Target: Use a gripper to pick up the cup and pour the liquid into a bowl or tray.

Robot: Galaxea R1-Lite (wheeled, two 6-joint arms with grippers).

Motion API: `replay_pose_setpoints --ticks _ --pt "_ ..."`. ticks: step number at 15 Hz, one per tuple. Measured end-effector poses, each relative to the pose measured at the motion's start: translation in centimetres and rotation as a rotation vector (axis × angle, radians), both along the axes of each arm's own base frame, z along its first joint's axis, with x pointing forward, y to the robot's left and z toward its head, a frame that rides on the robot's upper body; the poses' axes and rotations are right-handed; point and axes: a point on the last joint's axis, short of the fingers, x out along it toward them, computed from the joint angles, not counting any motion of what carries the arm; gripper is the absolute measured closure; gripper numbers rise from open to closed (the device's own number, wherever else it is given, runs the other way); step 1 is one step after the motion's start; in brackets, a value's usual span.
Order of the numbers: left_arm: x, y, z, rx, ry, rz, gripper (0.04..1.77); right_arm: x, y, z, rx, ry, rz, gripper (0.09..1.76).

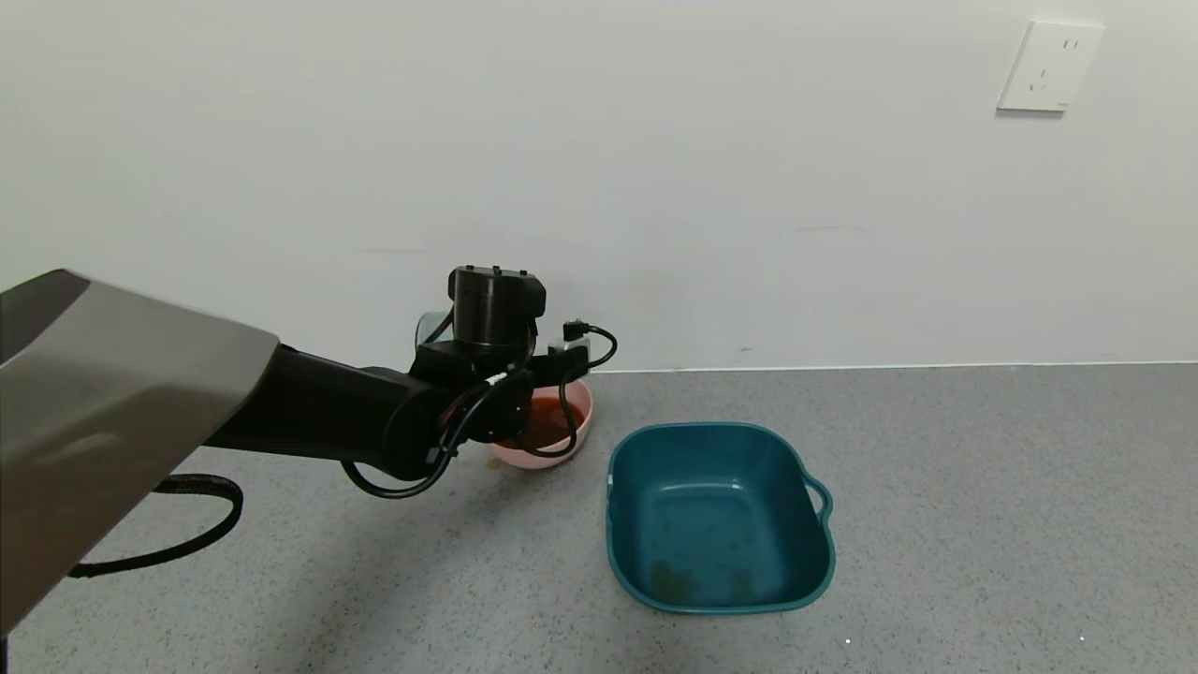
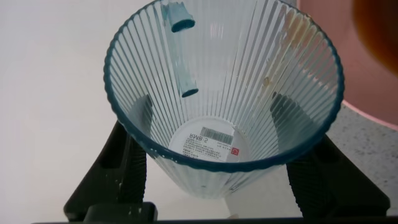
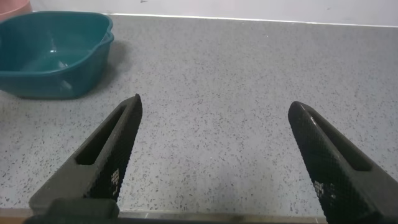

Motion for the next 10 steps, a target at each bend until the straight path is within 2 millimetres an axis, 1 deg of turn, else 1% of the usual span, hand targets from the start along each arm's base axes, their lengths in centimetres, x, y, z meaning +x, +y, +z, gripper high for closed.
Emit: replay_pose_setpoints --ticks 4,6,10 --pt "-1.0 0.5 0.2 -0.184 -0.054 0.042 0.54 0.0 0.0 0.0 0.0 0.0 0.0 0.14" --pt "-1.3 1.1 0.6 -0.286 -0.095 0.066 0.54 0.0 0.0 0.0 0.0 0.0 0.0 0.14" --pt "-1.4 3.4 2.1 -0.506 -0.197 0.126 0.54 0.0 0.0 0.0 0.0 0.0 0.0 0.14"
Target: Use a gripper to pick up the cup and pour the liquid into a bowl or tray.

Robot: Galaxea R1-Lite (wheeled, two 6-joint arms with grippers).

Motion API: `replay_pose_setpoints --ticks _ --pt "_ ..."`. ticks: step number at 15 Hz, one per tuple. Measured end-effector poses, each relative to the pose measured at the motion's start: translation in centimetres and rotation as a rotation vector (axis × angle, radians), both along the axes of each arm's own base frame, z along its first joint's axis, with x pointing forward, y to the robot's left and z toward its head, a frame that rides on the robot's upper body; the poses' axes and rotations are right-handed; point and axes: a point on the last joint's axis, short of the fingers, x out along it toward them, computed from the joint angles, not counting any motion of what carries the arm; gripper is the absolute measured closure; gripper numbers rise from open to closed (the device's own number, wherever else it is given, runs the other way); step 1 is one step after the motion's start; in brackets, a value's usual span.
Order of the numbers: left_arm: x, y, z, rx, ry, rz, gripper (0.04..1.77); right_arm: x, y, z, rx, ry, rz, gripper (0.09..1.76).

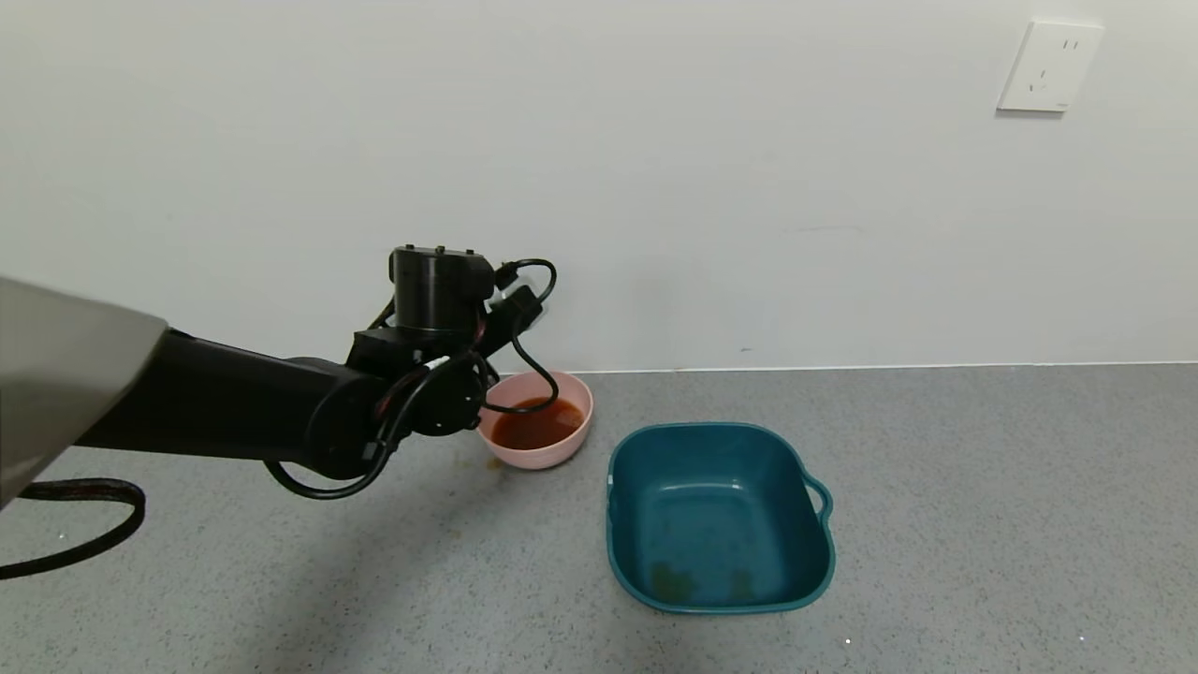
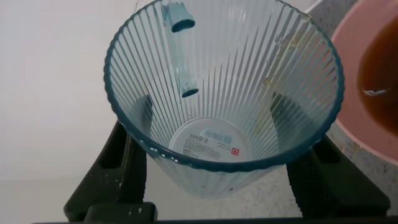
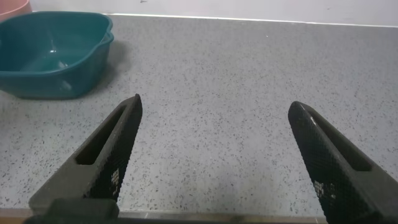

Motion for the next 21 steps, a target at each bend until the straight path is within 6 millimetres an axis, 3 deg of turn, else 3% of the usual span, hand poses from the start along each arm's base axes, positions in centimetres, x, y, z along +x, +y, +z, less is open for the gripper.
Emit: replay_pose_setpoints --ticks 5,8,12,15,21 --pt "-0.8 4.6 2.3 -0.324 -0.085 -0.091 0.54 0.0 0.0 0.0 0.0 0.0 0.0 0.14" --pt "-2.7 8.1 2.1 -0.48 -0.056 -0.155 0.54 0.0 0.0 0.0 0.0 0.0 0.0 0.14" --pt "-5.4 12.5 1.4 -0.706 -0.054 -0.116 0.54 0.0 0.0 0.0 0.0 0.0 0.0 0.14" --pt "-6.7 13.9 0.9 -0.815 -0.093 -0.1 0.54 0.0 0.0 0.0 0.0 0.0 0.0 0.14" --pt "-7.7 14.4 -1.4 -0.969 -0.216 -0.084 0.54 0.0 0.0 0.0 0.0 0.0 0.0 0.14"
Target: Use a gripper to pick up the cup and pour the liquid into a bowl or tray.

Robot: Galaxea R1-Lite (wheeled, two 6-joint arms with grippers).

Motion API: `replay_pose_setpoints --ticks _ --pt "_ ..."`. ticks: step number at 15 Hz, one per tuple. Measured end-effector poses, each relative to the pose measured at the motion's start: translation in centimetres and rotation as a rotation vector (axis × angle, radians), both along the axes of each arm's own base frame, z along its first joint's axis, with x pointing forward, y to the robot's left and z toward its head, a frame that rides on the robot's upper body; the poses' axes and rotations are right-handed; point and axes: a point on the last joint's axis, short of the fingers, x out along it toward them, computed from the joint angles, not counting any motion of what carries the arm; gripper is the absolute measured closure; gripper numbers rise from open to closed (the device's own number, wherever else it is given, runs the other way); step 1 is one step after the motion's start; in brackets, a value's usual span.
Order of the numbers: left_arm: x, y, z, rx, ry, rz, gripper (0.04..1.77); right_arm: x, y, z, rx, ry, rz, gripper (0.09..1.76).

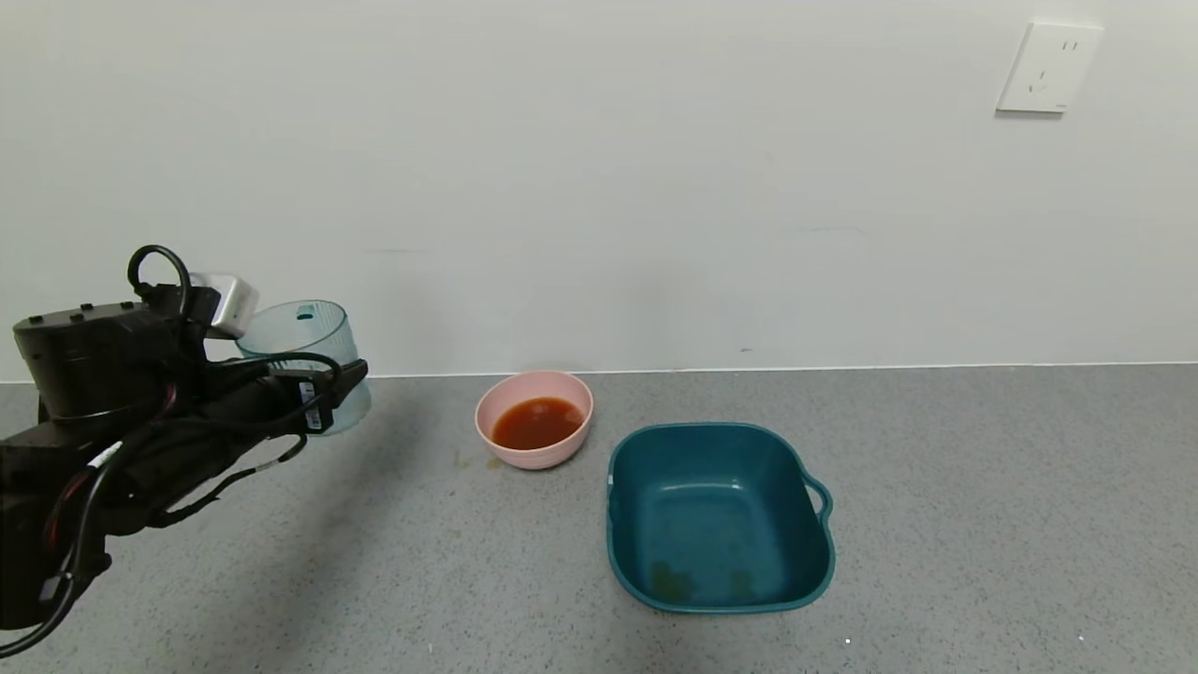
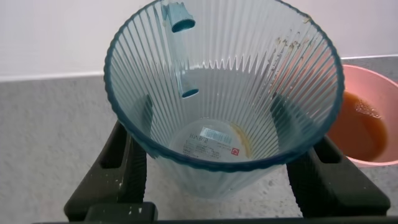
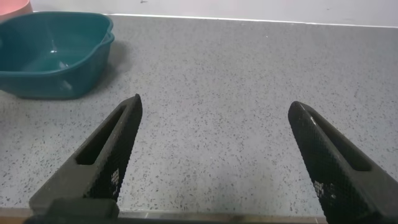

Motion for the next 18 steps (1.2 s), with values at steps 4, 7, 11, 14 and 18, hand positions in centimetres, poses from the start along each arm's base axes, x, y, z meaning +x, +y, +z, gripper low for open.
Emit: replay_pose_setpoints --ticks 4,7,11,14,18 --pt "-1.3 0.0 -2.4 -0.042 0.058 0.007 0.54 0.0 0.0 0.0 0.0 0.0 0.0 0.14" --pt "-2.0 0.0 -3.8 -0.049 0.001 -0.047 0.54 0.0 0.0 0.0 0.0 0.0 0.0 0.14" --pt "-2.5 -0.1 -6.8 -0.057 -0.034 -0.11 0.54 0.0 0.0 0.0 0.0 0.0 0.0 0.14" --pt "-2.6 -0.1 -9.6 -0.062 0.004 -0.115 0.54 0.0 0.0 0.0 0.0 0.0 0.0 0.14" --pt "-2.6 -0.1 -11.8 -0.073 0.093 -0.125 0.54 0.0 0.0 0.0 0.0 0.0 0.0 0.14"
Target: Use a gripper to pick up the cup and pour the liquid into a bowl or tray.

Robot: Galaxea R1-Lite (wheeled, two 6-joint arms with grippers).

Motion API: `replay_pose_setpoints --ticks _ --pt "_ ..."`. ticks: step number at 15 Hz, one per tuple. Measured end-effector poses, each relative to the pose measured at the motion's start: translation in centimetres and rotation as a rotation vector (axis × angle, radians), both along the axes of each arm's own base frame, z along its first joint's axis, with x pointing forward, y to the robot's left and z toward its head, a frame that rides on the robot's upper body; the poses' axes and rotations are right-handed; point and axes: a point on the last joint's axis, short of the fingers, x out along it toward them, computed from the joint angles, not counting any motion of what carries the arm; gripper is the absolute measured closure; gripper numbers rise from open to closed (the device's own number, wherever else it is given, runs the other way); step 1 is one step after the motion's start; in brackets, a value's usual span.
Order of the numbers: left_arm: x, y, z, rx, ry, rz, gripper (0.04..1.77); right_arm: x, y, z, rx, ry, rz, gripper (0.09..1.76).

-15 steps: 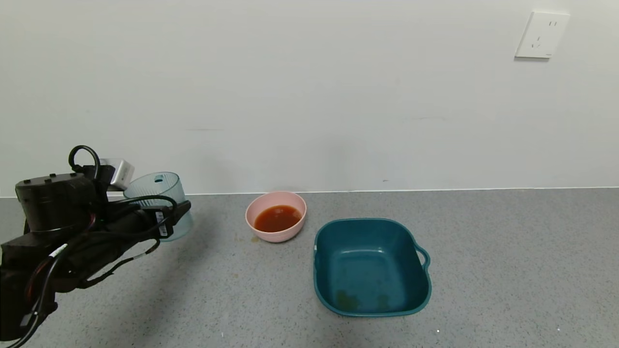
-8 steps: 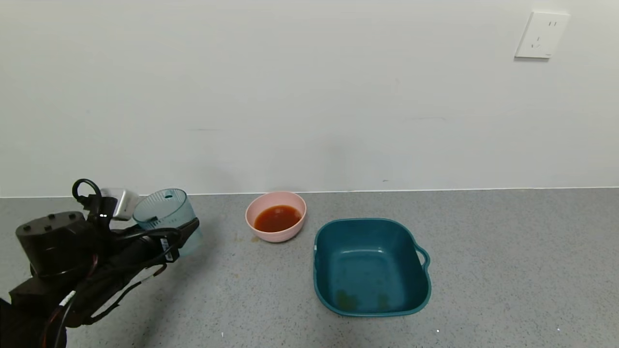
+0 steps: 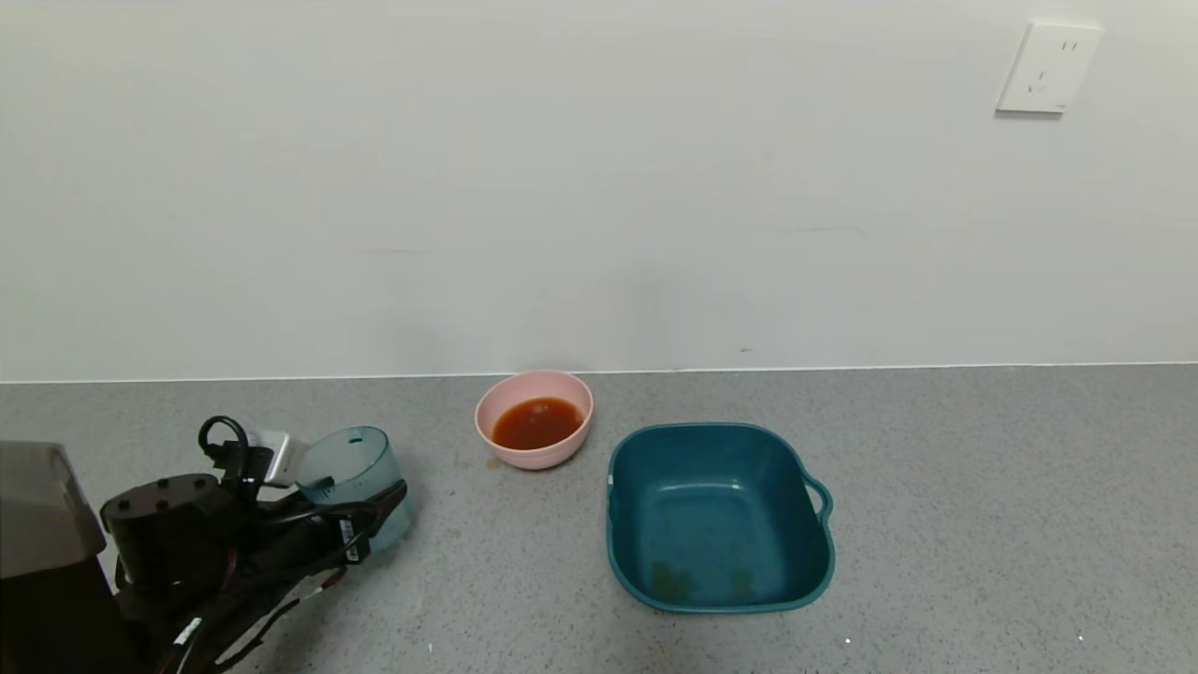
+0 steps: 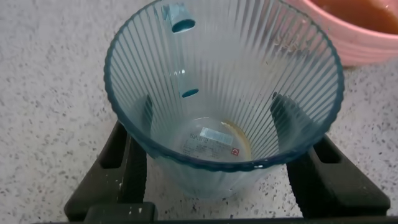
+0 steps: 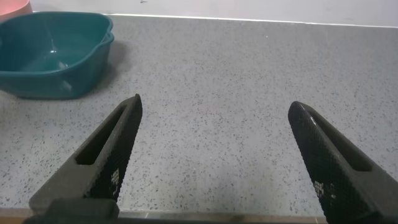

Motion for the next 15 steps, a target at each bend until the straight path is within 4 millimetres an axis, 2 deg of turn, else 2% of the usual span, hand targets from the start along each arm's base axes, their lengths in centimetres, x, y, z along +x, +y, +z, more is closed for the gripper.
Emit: replay_pose_setpoints --ticks 10,15 --pt "0.75 -0.03 -0.9 0.001 0.021 -0.001 0.54 0.0 0.0 0.0 0.0 0.0 0.0 0.14" --pt "0.82 0.0 -0.89 -0.001 0.019 -0.001 0.31 0.0 0.0 0.0 0.0 0.0 0.0 0.14"
